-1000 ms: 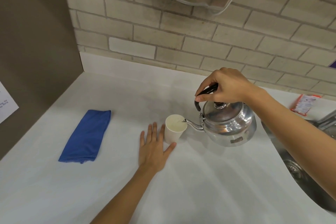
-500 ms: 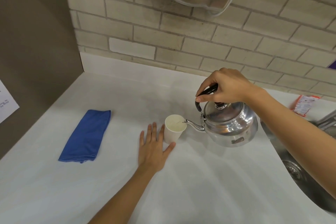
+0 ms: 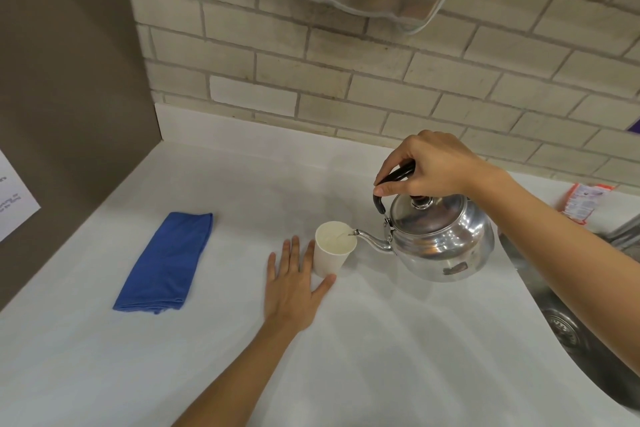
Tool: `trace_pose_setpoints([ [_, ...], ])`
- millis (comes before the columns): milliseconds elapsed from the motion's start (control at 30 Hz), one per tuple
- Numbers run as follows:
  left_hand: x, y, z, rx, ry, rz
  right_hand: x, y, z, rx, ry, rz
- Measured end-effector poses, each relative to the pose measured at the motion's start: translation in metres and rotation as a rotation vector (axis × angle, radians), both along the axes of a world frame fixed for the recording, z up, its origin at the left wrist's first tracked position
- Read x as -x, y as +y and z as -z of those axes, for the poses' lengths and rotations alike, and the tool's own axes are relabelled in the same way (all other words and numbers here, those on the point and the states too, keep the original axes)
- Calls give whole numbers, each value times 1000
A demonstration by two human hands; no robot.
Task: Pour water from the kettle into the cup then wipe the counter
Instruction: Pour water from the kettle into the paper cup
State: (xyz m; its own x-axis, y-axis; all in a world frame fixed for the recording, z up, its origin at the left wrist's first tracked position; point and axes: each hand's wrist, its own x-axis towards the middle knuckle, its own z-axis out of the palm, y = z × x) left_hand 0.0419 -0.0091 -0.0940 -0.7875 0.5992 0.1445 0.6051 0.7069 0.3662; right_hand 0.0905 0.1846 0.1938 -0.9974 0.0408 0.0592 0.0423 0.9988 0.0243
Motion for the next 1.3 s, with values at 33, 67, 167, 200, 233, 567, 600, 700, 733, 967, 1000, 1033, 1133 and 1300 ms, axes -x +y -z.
trace_pose_setpoints([
  [33, 0, 0, 0, 3, 0, 1, 0, 0, 0, 0, -3, 0],
  [67, 0, 0, 0, 8, 3, 1, 1, 0, 0, 0, -4, 1],
  [167, 1, 0, 0, 9, 7, 0, 1, 1, 0, 1, -8, 2],
  [200, 1, 0, 1, 9, 8, -2, 1, 1, 0, 1, -8, 3],
  [233, 1, 0, 1, 11, 9, -4, 1, 1, 0, 0, -9, 4],
  [567, 2, 2, 4, 14, 5, -11, 1, 0, 0, -9, -11, 10],
  [600, 1, 2, 4, 12, 3, -10, 1, 0, 0, -9, -11, 10],
  [700, 1, 2, 3, 12, 1, -8, 1, 0, 0, -11, -14, 8],
  [733, 1, 1, 3, 11, 1, -7, 1, -1, -1, -13, -15, 8],
  [967, 1, 1, 3, 12, -7, -5, 2, -1, -1, -9, -17, 6],
  [1000, 1, 1, 3, 12, -8, -6, 2, -1, -1, -10, -16, 4],
  [1033, 1, 1, 3, 11, -7, -7, 2, -1, 0, -14, -15, 2],
  [1133, 1, 2, 3, 12, -4, -11, 3, -1, -1, -23, -7, -5],
  [1300, 1, 1, 3, 11, -5, -9, 3, -1, -2, -27, -5, -5],
])
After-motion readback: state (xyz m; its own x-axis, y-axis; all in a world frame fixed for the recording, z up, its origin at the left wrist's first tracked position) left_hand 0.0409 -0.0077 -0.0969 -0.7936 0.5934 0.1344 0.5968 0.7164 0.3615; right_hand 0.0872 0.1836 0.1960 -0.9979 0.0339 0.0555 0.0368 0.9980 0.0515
